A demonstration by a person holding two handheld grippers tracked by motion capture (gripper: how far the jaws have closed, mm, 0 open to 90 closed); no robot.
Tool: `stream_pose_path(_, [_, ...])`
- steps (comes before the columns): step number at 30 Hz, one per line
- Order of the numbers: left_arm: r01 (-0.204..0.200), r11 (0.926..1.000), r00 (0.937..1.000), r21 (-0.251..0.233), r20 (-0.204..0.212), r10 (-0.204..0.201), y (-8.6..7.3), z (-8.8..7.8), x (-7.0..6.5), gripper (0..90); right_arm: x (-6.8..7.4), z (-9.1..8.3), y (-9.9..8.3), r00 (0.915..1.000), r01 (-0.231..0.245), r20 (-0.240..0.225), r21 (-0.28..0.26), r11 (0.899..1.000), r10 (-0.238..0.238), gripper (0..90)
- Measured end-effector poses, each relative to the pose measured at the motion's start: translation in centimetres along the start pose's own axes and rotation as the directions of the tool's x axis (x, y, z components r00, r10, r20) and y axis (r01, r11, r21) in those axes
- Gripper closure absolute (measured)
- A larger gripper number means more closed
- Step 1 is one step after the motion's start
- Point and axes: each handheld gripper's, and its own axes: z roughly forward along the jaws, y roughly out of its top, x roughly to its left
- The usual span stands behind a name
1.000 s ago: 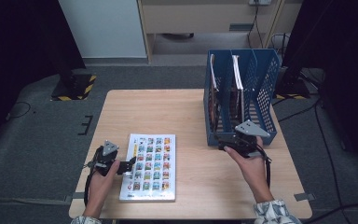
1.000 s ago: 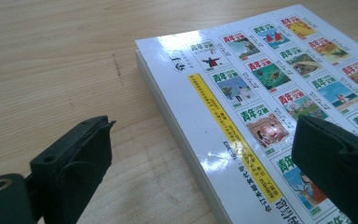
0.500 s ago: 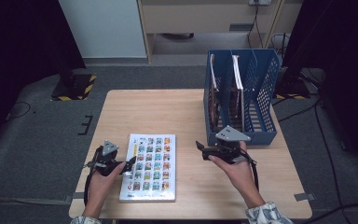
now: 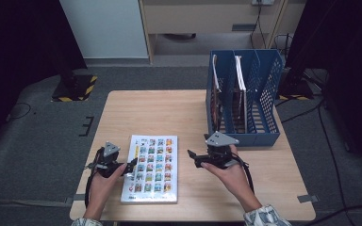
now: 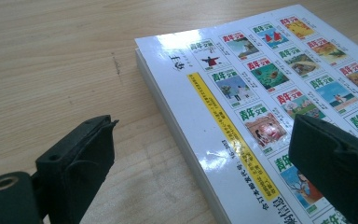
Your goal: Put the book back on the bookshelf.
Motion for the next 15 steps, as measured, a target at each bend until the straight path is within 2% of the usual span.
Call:
stream_pose_path(2, [-0.004,1.0,1.0,0.002,0.0,0.004,0.0,0.0,-0.1,7.4,0.4,0.7,-0.1,0.9999,0.012,-0.005,0.029,1.0,-0.012,18.2])
stream_pose_path(6, [0.0,1.0,1.0,0.002,-0.004,0.0,0.0,0.0,-0.1,8.7,0.7,1.4,-0.3,0.9997,0.023,-0.01,0.051,0.998,-0.022,21.3])
stream_pose_path(7, [0.0,1.0,1.0,0.004,-0.004,0.0,0.0,0.0,-0.1,9.0,1.1,2.1,-0.4,0.9994,0.033,-0.012,0.074,0.997,-0.032,22.7])
stream_pose_path(15, [0.005,0.9995,1.0,0.031,0.002,-0.005,-0.1,0.2,-0.1,12.0,2.0,4.1,-1.0,0.9989,0.041,-0.027,0.147,0.988,-0.037,28.0])
